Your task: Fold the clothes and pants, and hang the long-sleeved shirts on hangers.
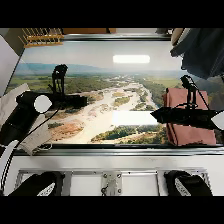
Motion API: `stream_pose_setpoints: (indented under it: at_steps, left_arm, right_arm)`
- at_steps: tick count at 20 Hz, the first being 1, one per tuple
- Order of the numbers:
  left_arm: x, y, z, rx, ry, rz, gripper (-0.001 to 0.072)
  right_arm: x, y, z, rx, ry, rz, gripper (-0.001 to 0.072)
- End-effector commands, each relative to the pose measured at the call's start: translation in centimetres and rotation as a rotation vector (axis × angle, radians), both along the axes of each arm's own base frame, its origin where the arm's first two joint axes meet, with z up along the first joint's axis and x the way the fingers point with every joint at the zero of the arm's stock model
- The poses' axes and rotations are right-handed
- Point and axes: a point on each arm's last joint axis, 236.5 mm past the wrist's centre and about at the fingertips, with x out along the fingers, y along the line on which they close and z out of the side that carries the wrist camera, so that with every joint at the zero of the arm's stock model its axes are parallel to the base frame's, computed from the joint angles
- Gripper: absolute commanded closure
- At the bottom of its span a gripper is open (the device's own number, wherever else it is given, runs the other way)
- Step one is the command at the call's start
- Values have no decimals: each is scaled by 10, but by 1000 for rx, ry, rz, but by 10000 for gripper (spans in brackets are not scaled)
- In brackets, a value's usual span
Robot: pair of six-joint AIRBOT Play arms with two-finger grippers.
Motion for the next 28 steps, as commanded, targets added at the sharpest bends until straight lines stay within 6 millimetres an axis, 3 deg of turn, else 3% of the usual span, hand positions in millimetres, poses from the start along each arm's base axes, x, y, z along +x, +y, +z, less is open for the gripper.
stream_pose_setpoints:
  at_steps: [1, 12, 13, 14, 15, 18, 21, 25, 28]
  left_arm:
    - [0, 0, 0, 1, 0, -1, 702]
    - [3, -1, 2, -2, -16, 1, 701]
    - [8, 6, 3, 39, -49, -13, 673]
    - [13, 19, 4, 115, -83, -38, 313]
    - [17, 43, 5, 208, -89, -25, 10]
    - [5, 132, -11, 450, 30, 82, 16]
    - [-29, 195, -64, 483, 212, 210, 16]
    - [-53, 253, -117, 456, 269, 372, 16]
    - [-70, 268, -145, 439, 293, 423, 16]
  right_arm:
    - [0, 0, 0, 0, 1, 1, 692]
    - [0, 0, 0, 0, 1, 1, 692]
    - [0, 0, 0, 0, 1, 1, 692]
    - [0, 0, 0, 0, 1, 1, 692]
    - [0, 0, 0, 0, 1, 1, 692]
    - [0, 0, 0, 0, 2, 1, 692]
    - [0, 0, 0, 0, 2, 1, 692]
    - [0, 0, 0, 0, 1, 1, 692]
    - [0, 0, 0, 0, 1, 1, 692]
